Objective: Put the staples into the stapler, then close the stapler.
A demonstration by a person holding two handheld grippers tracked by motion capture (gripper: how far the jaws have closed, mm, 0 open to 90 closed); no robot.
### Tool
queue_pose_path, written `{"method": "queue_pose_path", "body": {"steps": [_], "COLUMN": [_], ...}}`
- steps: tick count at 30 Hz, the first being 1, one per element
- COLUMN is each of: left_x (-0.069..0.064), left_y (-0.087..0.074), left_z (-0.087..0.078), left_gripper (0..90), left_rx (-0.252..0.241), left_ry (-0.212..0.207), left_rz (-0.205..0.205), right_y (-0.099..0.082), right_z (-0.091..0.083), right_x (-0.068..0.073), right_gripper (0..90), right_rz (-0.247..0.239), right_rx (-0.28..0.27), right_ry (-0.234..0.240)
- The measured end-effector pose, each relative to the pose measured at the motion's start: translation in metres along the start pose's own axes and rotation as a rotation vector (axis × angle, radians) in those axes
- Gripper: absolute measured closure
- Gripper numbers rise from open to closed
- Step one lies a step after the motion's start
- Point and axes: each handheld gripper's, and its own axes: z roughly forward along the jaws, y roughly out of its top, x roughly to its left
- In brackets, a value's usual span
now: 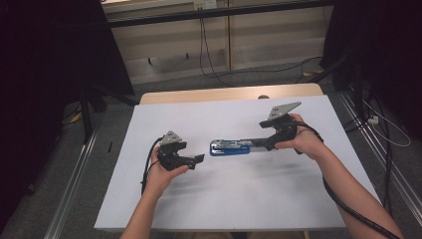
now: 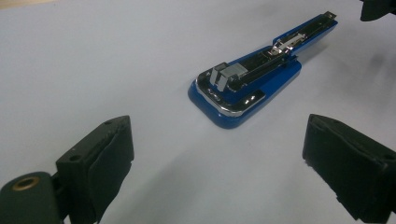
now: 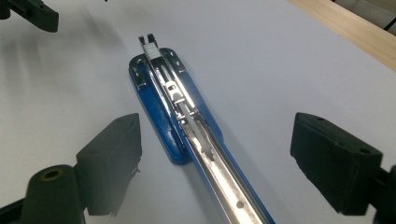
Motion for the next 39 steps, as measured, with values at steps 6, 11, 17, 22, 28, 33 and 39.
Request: {"method": "queue_pose_path", "body": {"steps": [6,11,17,22,28,33,39], "left_x": [0.000,0.001,0.004,0.004,0.001,-0.001,-0.005], "left_y": [0.000,0.000,0.000,0.001,0.002,0.002,0.002], "left_z": [0.004,0.006,0.008,0.011,0.012,0.011,0.017], "left_gripper": [9.6,10.1,10.4,10.9,14.1,31.2,68.4], "left_rx": [-0.005,-0.008,-0.018,-0.025,-0.006,-0.019,-0.006], "left_ry": [-0.007,-0.005,-0.005,-0.002,0.010,0.025,-0.025], "left_rz": [0.000,-0.005,-0.021,-0.020,-0.001,0.015,-0.003], "right_y": [-0.004,-0.009,-0.015,-0.021,-0.030,-0.035,-0.043], "right_z": [-0.010,-0.016,-0.019,-0.023,-0.032,-0.037,-0.040], "right_x": [-0.002,-0.005,-0.006,-0.009,-0.013,-0.015,-0.018], "right_gripper": [16.6,16.7,16.7,18.2,18.6,28.4,45.7], "right_rz": [0.005,0.018,0.029,0.023,0.038,0.055,0.081], "right_rx": [0.001,-0.006,-0.005,-0.002,-0.003,-0.009,-0.014], "right_ry": [-0.026,-0.049,-0.053,-0.082,-0.114,-0.158,-0.186]}}
